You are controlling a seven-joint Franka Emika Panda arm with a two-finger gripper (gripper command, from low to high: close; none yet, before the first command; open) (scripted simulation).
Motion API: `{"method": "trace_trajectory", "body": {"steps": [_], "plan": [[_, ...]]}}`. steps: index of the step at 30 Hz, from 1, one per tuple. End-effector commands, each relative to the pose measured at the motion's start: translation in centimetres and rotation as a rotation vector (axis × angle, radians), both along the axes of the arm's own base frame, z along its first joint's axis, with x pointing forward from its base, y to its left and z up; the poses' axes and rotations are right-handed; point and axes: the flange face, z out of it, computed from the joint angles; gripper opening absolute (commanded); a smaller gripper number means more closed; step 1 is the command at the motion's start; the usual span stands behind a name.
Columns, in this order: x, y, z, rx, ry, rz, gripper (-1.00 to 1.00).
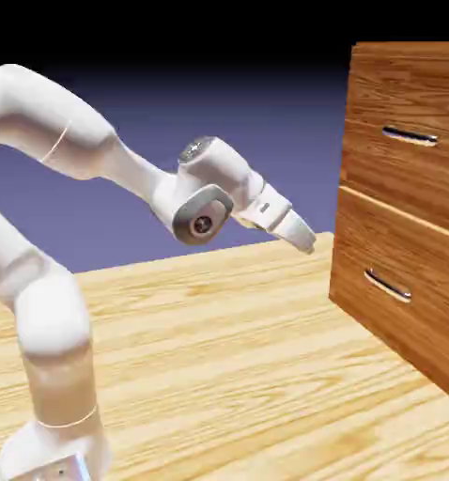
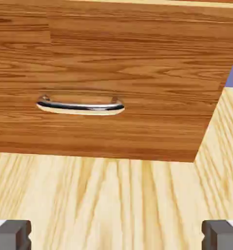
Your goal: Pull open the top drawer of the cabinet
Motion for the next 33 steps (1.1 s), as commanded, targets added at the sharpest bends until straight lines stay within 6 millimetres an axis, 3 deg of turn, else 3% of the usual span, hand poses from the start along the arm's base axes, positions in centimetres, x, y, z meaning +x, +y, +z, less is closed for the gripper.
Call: {"method": "trace_trajectory", "body": {"steps": [1,10,16,20,27,33], "plan": [[0.7,-0.8,-0.9,0.020,0.030,-0.006,0.00],[5.1,-8.1,-10.4,0.137,0.275,-0.072,0.00],[6.1,-12.9,-16.6,0.148,0.387,-0.125,0.00],[6.2,-16.1,-19.6,0.122,0.428,-0.159,0.00],[6.3,-21.6,-21.8,0.003,0.427,-0.200,0.00],[7.6,-25.1,-19.8,-0.172,0.350,-0.191,0.00]]}}
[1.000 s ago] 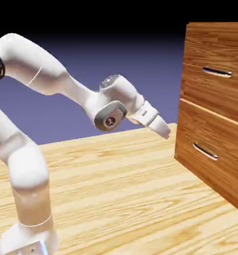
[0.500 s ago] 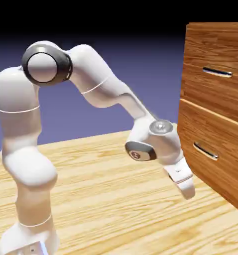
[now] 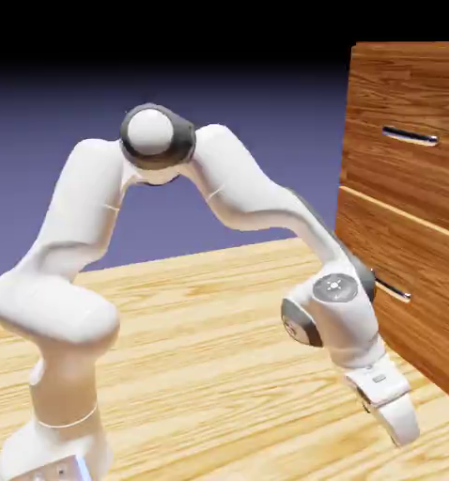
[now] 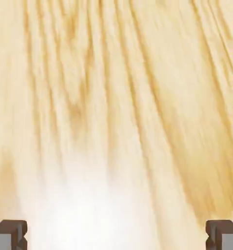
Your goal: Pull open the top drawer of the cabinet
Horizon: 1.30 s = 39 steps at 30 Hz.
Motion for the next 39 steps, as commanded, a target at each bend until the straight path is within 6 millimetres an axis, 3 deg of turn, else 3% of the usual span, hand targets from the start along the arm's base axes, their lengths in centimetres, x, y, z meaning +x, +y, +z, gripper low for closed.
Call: {"method": "trace_trajectory", "body": {"steps": [1,5,8,11,14,17,20,23,26,27,28,34,35,36,39], "plan": [[0.4,-0.4,0.7,-0.035,-0.015,0.014,0.00],[2.4,-1.0,4.2,-0.190,-0.085,0.093,0.00],[4.3,-0.4,7.6,-0.319,-0.149,0.175,0.00],[6.6,1.4,11.5,-0.459,-0.222,0.277,0.00],[9.0,4.6,15.7,-0.607,-0.302,0.397,0.00],[11.3,9.2,20.0,-0.761,-0.389,0.534,0.00],[13.3,15.4,24.1,-0.920,-0.484,0.686,0.00],[14.6,23.1,27.7,-1.082,-0.588,0.851,0.00],[15.0,32.1,30.5,-1.244,-0.701,1.027,0.00],[14.9,33.7,30.8,-1.271,-0.720,1.057,0.00],[14.9,33.7,30.8,-1.271,-0.720,1.057,0.00],[19.9,33.7,30.8,-1.271,-0.720,1.057,0.00],[19.9,33.7,30.8,-1.271,-0.720,1.057,-1.00],[19.9,33.7,30.8,-1.271,-0.720,1.057,-1.00],[17.5,33.7,30.8,-1.271,-0.720,1.057,-1.00]]}}
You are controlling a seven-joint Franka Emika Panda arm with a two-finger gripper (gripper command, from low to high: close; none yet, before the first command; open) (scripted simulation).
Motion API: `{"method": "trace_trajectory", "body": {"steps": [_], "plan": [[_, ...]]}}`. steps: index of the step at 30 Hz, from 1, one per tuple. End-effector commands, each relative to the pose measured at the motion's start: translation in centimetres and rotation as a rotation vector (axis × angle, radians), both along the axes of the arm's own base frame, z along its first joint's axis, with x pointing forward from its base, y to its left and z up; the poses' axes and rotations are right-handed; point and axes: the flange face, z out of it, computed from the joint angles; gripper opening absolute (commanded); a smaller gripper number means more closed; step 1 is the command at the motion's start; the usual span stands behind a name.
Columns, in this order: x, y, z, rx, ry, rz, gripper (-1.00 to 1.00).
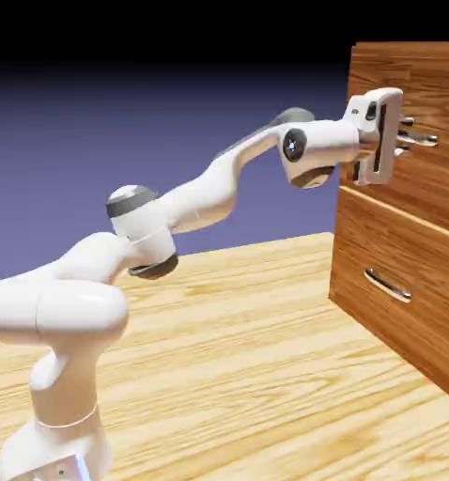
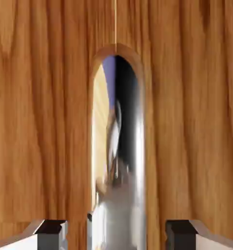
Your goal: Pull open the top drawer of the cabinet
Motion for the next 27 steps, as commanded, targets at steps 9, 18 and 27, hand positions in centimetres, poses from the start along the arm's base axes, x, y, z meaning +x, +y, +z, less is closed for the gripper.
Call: {"method": "trace_trajectory", "body": {"steps": [9,18,27], "plan": [[-8.5,0.0,0.0,0.000,-0.001,0.000,-1.00],[-18.7,0.0,0.0,0.000,-0.001,0.000,-1.00],[-27.3,0.1,0.1,-0.001,-0.003,0.000,1.00]]}}
